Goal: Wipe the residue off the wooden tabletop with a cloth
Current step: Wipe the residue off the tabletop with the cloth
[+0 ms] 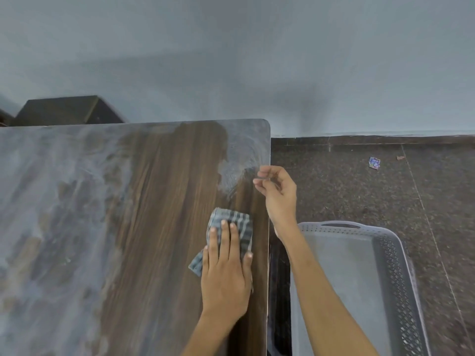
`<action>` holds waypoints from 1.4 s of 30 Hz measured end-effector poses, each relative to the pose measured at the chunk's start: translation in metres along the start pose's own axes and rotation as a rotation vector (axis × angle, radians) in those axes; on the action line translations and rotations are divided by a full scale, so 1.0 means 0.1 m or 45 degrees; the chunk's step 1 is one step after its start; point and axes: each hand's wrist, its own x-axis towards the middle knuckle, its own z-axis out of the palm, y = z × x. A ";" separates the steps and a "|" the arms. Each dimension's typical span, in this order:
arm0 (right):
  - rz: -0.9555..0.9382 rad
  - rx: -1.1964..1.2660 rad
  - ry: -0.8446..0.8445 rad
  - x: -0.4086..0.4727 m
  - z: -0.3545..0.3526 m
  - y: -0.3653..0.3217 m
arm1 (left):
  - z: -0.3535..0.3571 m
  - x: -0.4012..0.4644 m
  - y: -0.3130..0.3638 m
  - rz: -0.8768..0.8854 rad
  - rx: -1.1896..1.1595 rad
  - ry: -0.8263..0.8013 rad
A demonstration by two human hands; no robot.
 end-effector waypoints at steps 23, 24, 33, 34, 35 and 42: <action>-0.108 -0.004 0.153 0.17 0.07 0.10 | -0.20 1.04 0.10 0.264 -0.004 -0.114; -0.137 -0.060 0.138 0.18 0.04 0.10 | -0.20 0.99 0.10 0.280 0.009 -0.117; -0.250 -0.175 0.098 0.42 0.01 0.09 | -0.28 1.80 0.26 0.294 0.055 -0.172; -0.249 -0.174 0.103 0.46 0.01 0.09 | -0.30 1.95 0.29 0.298 0.069 -0.186; -0.246 -0.180 0.114 0.50 0.01 0.09 | -0.31 2.09 0.30 0.303 0.078 -0.192; -0.223 -0.212 0.137 0.60 0.02 0.08 | -0.40 2.64 0.22 0.173 -0.035 -0.182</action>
